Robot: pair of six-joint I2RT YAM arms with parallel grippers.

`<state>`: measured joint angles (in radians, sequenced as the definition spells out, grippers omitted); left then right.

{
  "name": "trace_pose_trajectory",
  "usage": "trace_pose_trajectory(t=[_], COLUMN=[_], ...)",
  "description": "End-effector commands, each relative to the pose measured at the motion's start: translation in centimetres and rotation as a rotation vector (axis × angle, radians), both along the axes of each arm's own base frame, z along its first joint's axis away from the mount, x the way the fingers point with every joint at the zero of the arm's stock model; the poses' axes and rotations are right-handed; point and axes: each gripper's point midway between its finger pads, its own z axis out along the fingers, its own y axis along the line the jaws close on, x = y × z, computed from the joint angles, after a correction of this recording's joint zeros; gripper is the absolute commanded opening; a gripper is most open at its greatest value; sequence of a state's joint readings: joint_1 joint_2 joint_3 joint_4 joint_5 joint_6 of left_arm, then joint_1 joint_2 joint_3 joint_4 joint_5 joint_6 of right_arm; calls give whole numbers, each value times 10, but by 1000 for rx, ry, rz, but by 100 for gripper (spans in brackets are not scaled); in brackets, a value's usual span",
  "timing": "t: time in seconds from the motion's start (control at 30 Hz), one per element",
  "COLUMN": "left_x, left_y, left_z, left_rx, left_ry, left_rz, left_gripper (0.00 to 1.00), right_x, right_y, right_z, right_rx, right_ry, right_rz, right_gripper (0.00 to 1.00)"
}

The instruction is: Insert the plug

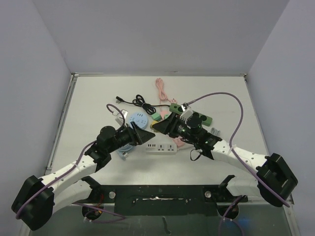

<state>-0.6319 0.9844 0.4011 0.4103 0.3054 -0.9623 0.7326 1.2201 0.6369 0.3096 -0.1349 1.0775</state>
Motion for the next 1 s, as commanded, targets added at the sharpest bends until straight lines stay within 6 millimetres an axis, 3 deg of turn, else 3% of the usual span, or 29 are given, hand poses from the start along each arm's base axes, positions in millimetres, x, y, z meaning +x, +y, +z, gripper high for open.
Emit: trace_pose_trajectory(t=[0.0, 0.23, 0.53, 0.77, 0.97], left_x=[0, 9, 15, 25, 25], left_y=[-7, 1, 1, 13, 20], left_z=[45, 44, 43, 53, 65], left_rx=[-154, -148, -132, -189, -230], left_ry=[-151, -188, -194, -198, -251], left_rz=[-7, 76, 98, 198, 230], left_gripper=[63, 63, 39, 39, 19], right_x=[1, -6, -11, -13, -17], right_y=[23, 39, 49, 49, 49], right_z=[43, 39, 42, 37, 48], right_rx=[174, 149, 152, 128, 132], right_ry=[-50, -32, -16, -21, -63], right_rz=[34, 81, 114, 125, 152], right_gripper=[42, 43, 44, 45, 56])
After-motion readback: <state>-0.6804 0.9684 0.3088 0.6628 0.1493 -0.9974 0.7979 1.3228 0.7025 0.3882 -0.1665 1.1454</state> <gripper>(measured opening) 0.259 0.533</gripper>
